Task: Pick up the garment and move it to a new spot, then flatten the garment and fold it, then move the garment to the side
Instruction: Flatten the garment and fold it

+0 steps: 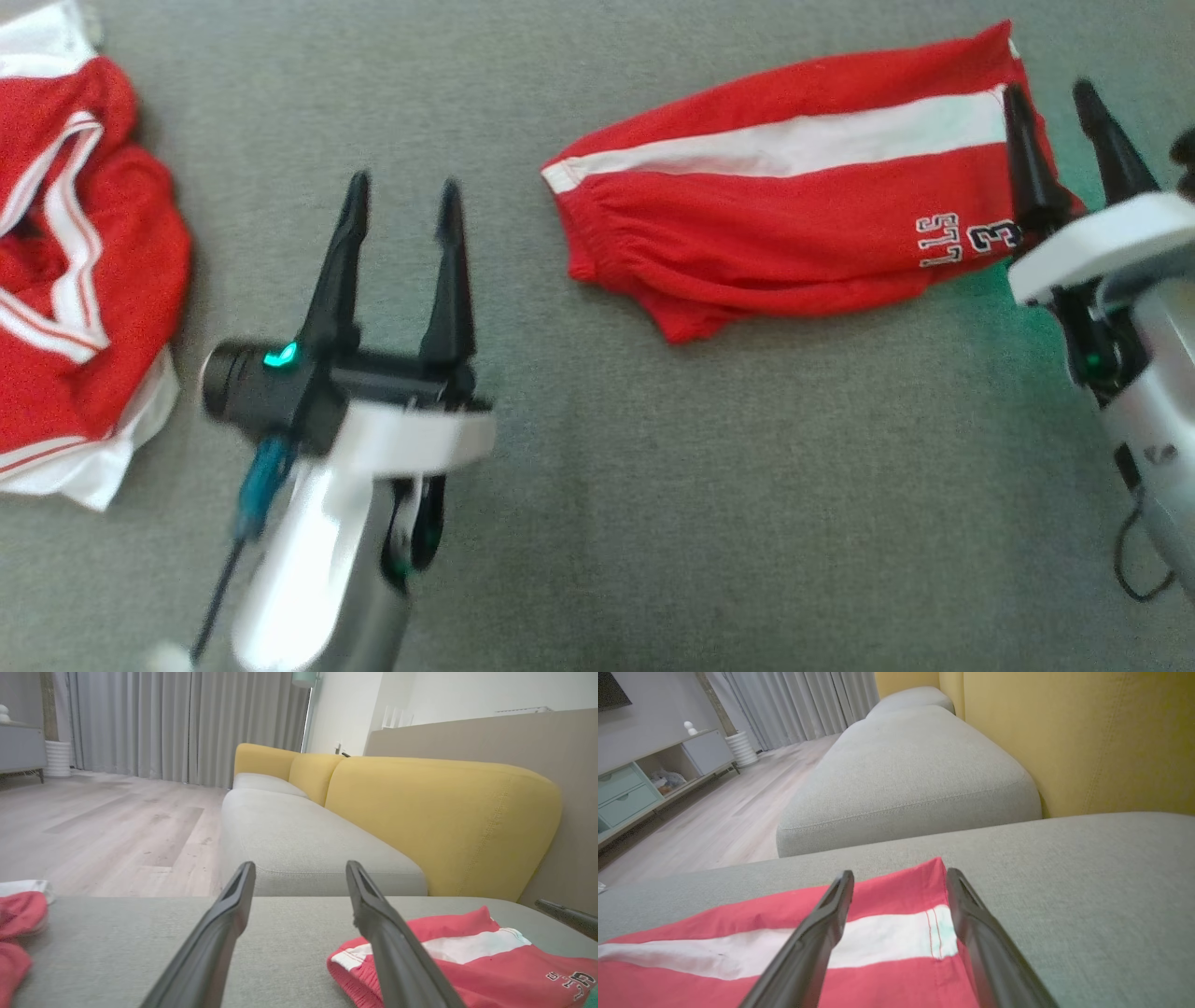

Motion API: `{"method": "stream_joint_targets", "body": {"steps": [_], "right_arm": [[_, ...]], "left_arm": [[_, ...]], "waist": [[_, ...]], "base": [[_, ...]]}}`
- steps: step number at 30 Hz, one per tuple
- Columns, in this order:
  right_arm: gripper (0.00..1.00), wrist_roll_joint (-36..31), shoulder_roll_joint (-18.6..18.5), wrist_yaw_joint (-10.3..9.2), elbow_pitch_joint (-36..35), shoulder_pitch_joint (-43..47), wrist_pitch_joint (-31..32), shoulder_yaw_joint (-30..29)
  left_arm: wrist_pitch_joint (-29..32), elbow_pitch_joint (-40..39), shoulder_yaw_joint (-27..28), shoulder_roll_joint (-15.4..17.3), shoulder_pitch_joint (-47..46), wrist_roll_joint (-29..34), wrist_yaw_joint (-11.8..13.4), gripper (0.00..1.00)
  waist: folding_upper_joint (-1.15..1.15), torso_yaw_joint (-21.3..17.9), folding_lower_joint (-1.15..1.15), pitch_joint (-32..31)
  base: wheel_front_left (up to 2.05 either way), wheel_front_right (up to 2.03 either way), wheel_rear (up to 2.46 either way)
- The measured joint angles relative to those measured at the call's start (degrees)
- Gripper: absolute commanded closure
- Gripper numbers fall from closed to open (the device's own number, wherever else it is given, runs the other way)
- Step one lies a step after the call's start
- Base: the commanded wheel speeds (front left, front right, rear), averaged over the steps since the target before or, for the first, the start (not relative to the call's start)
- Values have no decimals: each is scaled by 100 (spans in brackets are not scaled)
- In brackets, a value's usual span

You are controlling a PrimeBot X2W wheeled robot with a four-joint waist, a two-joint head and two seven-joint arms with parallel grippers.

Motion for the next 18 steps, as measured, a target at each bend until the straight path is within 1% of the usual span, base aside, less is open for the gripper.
{"method": "stream_joint_targets", "body": {"steps": [3,7,12,15,16,17,18], "right_arm": [[0,87,-67,0,169,130,0,-40],[0,190,-177,0,591,177,10,-155],[0,162,-327,0,1300,175,113,-296],[0,162,-325,0,1757,168,297,-369],[0,176,-314,0,1998,167,504,-411],[0,207,-298,0,2057,163,599,-426],[11,253,-288,0,2071,144,682,-442]], "left_arm": [[-1,-414,182,-18,488,341,115,0],[-1,-687,189,-40,1025,634,209,0],[-1,-928,109,-43,1360,728,290,0],[-1,-1034,-29,-43,1362,713,359,0],[-1,-1082,-96,-45,1363,712,409,0],[-1,-1099,-110,-46,1363,708,413,0],[-1,-1110,-112,-46,1362,669,442,0]], "waist": [[0,109,0,-98],[0,304,-1,-213],[0,599,0,-303],[0,757,0,-312],[0,849,0,-308],[0,885,0,-304],[0,911,0,-300]], "base": [[0,0,0],[0,0,0],[0,0,0],[0,0,0],[0,0,0],[0,0,0],[0,0,0]]}}
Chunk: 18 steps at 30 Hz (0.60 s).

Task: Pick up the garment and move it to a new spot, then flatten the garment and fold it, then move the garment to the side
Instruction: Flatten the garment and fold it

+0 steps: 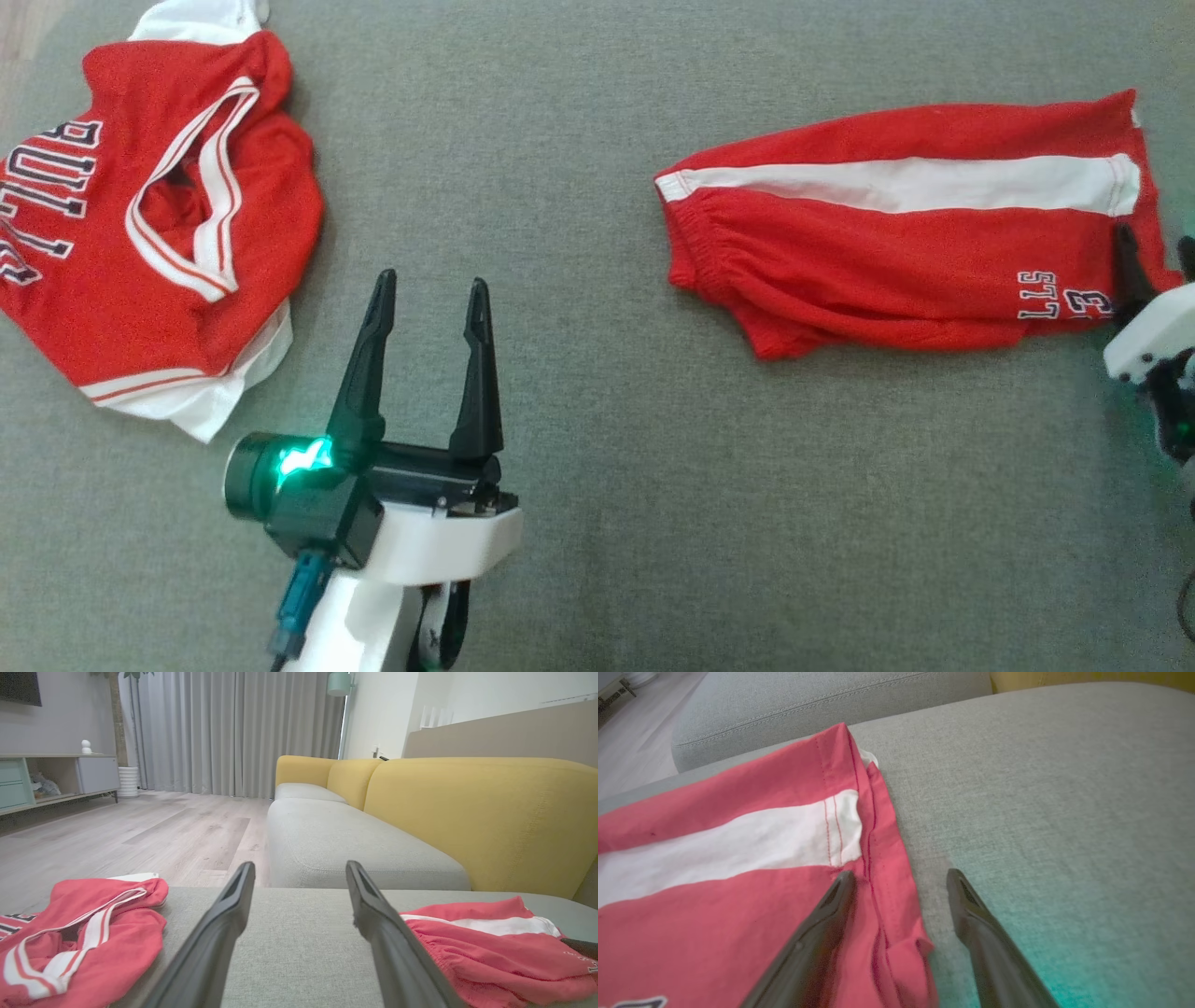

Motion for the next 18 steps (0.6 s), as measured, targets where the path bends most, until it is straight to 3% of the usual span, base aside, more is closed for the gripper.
{"method": "stream_joint_targets", "body": {"steps": [1,2,3,11,18], "right_arm": [[60,70,3,0,14,-39,94,-24],[60,126,4,0,9,-91,178,-23],[100,187,9,0,-13,-130,245,-23],[100,347,75,0,-152,-109,130,65],[100,302,-495,0,-189,124,-208,160]], "left_arm": [[0,0,1,0,1,-20,18,0],[0,0,2,1,1,-43,19,0],[0,-1,2,0,0,-48,20,0],[0,-2,44,0,1,-76,66,0],[0,-2,83,0,2,-97,15,0]], "waist": [[0,16,0,5],[0,24,0,12],[0,25,0,20],[0,-213,1,-62],[0,-524,0,-197]], "base": [[0,0,0],[0,0,0],[0,0,0],[0,0,0],[0,0,0]]}}
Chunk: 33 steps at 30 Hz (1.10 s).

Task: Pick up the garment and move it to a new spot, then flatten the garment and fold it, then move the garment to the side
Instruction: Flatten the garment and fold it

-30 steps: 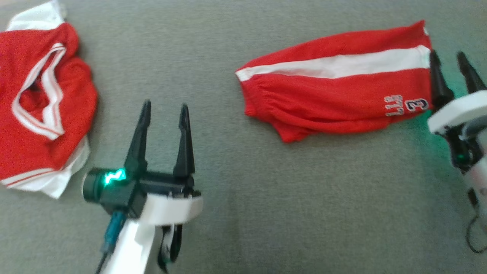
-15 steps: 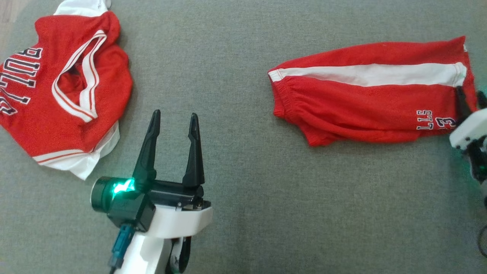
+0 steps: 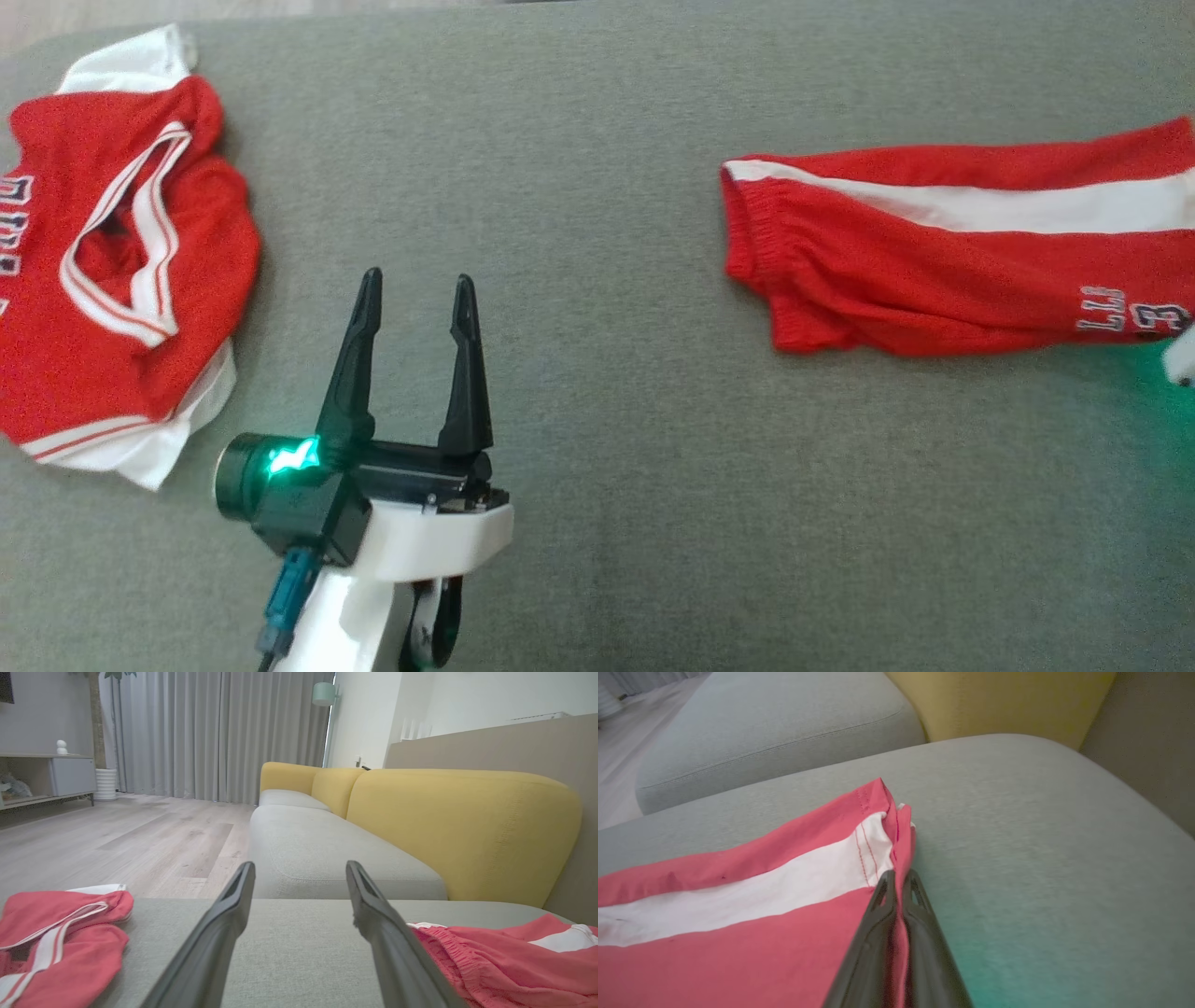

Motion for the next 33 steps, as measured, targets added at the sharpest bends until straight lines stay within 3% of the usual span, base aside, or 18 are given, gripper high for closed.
{"method": "stream_joint_targets", "body": {"steps": [5,16,20,24,25,26,27,33], "right_arm": [[100,188,-96,0,-521,32,-115,22],[100,210,-76,0,-2666,14,156,567],[100,-16,129,0,-3309,26,573,821],[100,-181,633,0,-3679,168,964,1177],[90,-183,773,0,-3699,251,1055,1276],[67,-194,901,0,-3691,362,1123,1366],[0,-242,1011,0,-3667,485,1149,1425],[0,-291,1317,0,-3584,985,876,1452]], "left_arm": [[0,42,0,0,1,3,-58,0],[0,188,-23,1,250,5,-112,0],[0,189,-56,1,311,-2,-113,0],[0,190,-115,1,321,-63,-109,0],[0,190,-137,2,322,-63,-110,0],[0,190,-154,2,323,-69,-109,0],[0,191,-165,2,325,-101,-109,0],[0,230,-170,2,347,-120,-107,0]], "waist": [[0,-177,0,-28],[0,-224,0,-426],[0,-116,0,-528],[0,42,0,-569],[0,80,0,-575],[0,119,0,-580],[0,157,0,-584],[0,261,0,-655]], "base": [[0,0,0],[0,0,0],[0,0,0],[0,0,0],[0,0,0],[0,0,0],[0,0,0],[0,0,0]]}}
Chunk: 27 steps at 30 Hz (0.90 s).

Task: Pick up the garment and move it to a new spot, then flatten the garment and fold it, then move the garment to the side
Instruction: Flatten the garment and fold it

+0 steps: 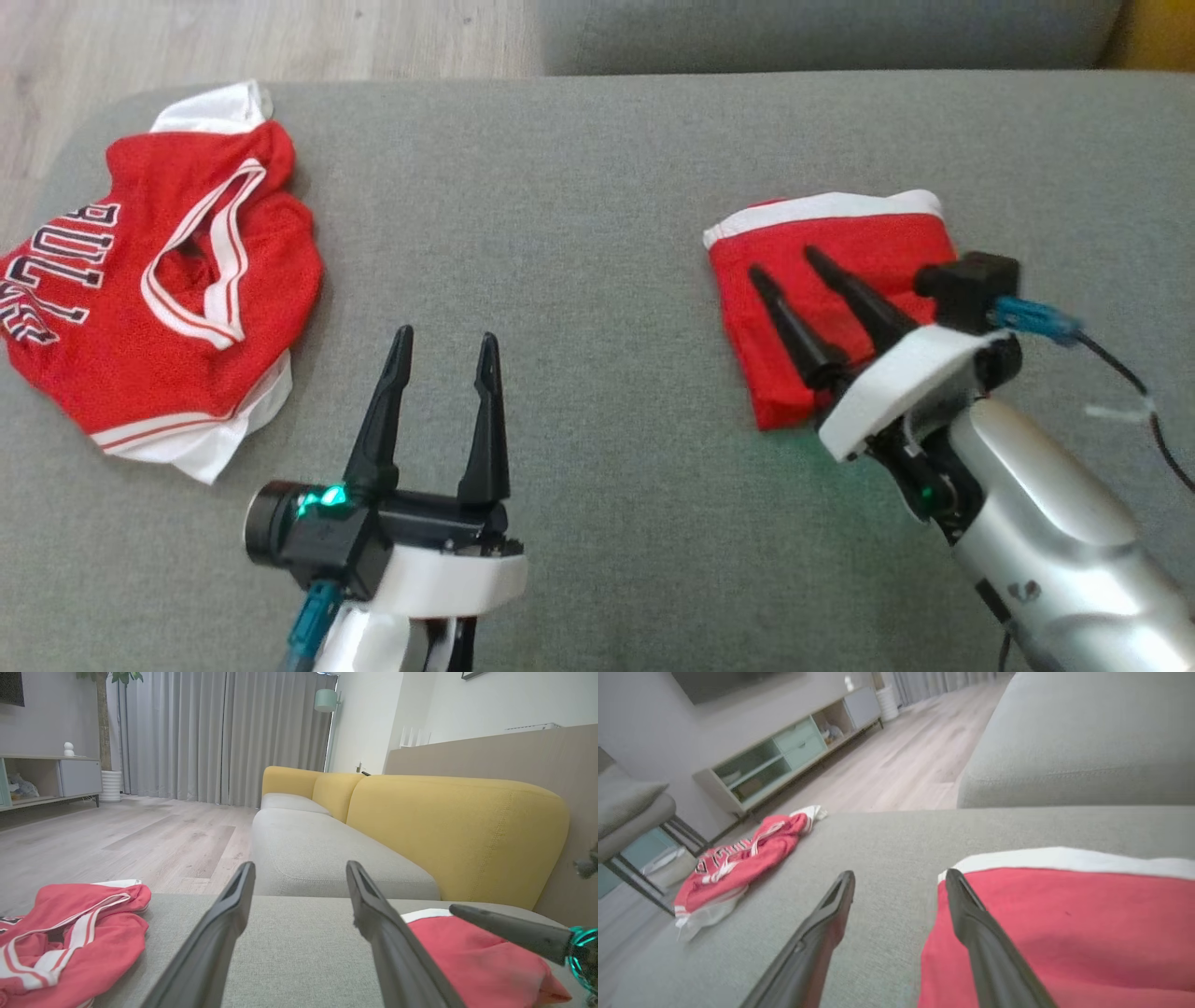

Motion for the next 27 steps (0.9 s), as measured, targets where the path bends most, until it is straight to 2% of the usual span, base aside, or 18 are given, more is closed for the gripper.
{"method": "stream_joint_targets", "body": {"steps": [7,11,19,27], "right_arm": [[0,-216,40,0,-187,414,-1267,-778],[0,-454,90,0,-274,1053,-1349,-1216],[0,-1752,619,0,-1071,2411,-1351,-2404],[0,-2683,888,0,-1195,3277,-1351,-2958]], "left_arm": [[1,59,192,2,378,0,11,0],[0,55,302,1,558,-40,53,0],[1,125,522,3,1002,31,109,0],[1,301,699,4,1386,281,208,0]], "waist": [[0,-104,0,-308],[0,-202,0,-562],[0,-389,-1,-1025],[0,-447,-1,-1355]], "base": [[0,0,0],[0,0,0],[0,0,0],[0,0,0]]}}
